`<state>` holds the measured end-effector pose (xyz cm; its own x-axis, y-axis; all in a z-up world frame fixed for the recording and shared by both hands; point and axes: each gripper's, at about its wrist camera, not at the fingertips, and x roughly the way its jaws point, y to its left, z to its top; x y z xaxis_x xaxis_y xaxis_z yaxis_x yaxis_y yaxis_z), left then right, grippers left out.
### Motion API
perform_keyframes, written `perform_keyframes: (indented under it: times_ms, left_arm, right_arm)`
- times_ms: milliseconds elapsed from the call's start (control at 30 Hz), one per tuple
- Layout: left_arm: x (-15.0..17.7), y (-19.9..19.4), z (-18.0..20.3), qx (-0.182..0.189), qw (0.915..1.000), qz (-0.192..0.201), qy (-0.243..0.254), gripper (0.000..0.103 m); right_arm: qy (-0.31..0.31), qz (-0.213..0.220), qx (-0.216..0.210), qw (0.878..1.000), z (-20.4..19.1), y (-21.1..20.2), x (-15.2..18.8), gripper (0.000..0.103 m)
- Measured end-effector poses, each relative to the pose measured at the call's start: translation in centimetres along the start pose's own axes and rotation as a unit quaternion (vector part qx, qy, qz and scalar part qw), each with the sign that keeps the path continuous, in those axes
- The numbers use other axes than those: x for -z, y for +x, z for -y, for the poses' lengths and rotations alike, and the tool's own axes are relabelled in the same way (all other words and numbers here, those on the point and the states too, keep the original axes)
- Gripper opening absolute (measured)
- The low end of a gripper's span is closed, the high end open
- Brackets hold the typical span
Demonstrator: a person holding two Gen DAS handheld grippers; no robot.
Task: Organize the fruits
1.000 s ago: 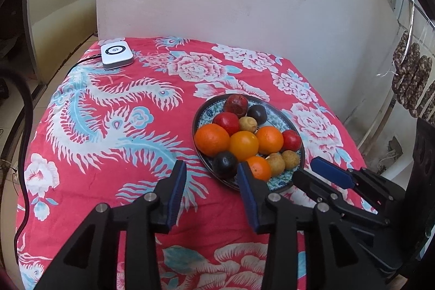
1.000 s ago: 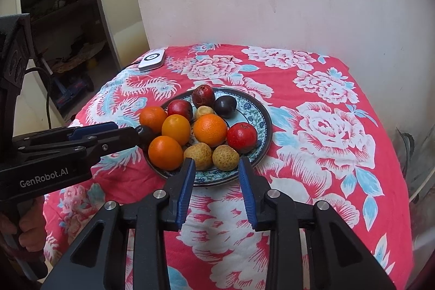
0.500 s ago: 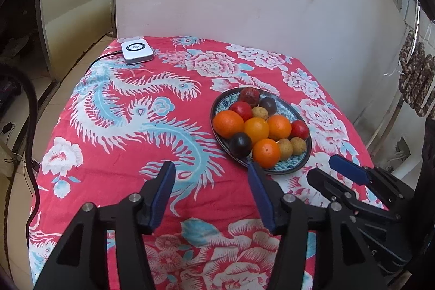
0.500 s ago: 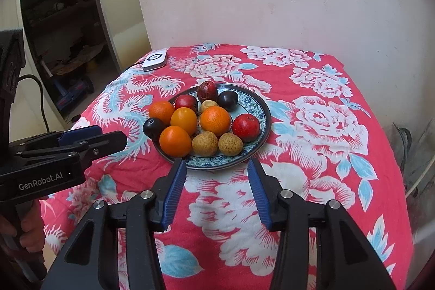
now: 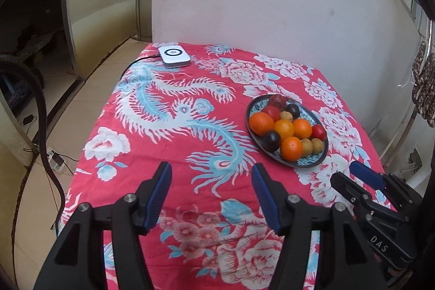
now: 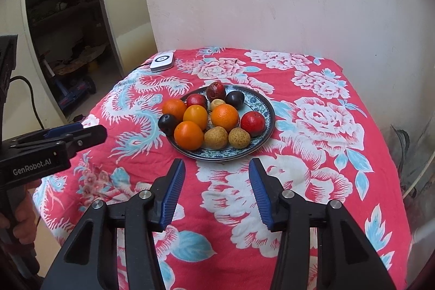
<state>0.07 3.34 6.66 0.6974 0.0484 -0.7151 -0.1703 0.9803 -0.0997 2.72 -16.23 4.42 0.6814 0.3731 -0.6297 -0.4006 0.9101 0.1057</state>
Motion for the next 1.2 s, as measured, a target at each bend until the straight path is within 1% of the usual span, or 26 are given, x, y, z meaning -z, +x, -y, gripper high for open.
perform_keyframes:
  times_ms: [67, 167, 300, 367, 433, 533, 633, 933, 1200]
  left_arm:
    - [0.2, -0.8, -0.6, -0.009, 0.9999, 0.001, -0.005, 0.065]
    - [0.6, -1.9, -1.1, -0.021, 0.9997, 0.007, -0.006, 0.070]
    - [1.2, -2.5, -0.8, -0.018, 0.9998, 0.008, 0.005, 0.072]
    - [1.5, -2.3, -0.2, -0.015, 0.9998, 0.006, 0.013, 0.072]
    - [1.7, -2.0, 0.3, -0.011, 0.9997, 0.000, 0.021, 0.072]
    - [2.0, -1.2, 1.2, 0.003, 0.9996, -0.010, 0.028, 0.072]
    - [2.2, -0.1, 2.2, 0.009, 0.9991, -0.021, 0.036, 0.073]
    - [2.8, 2.7, 4.3, 0.008, 0.9975, -0.042, 0.057, 0.073]
    - [3.7, 4.3, 5.1, 0.001, 0.9957, -0.064, 0.067, 0.073]
  right_arm:
    - [-0.003, 0.003, -0.002, 1.000, -0.3, -0.3, 0.0, 0.050]
    - [-0.007, 0.005, -0.007, 1.000, -0.7, -0.7, 0.1, 0.050]
    - [-0.004, 0.004, -0.009, 1.000, -0.9, -0.9, 0.3, 0.051]
    - [0.002, 0.002, -0.005, 1.000, -0.8, -0.9, 0.5, 0.057]
    - [0.008, 0.002, 0.001, 1.000, -0.6, -1.1, 0.7, 0.065]
    - [0.019, 0.002, 0.014, 1.000, -0.1, -1.3, 1.1, 0.071]
    - [0.032, -0.002, 0.028, 0.999, 0.7, -1.1, 1.6, 0.074]
    - [0.061, -0.027, 0.060, 0.996, 2.5, 0.2, 2.9, 0.075]
    - [0.056, -0.047, 0.064, 0.995, 2.4, 1.4, 3.8, 0.075]
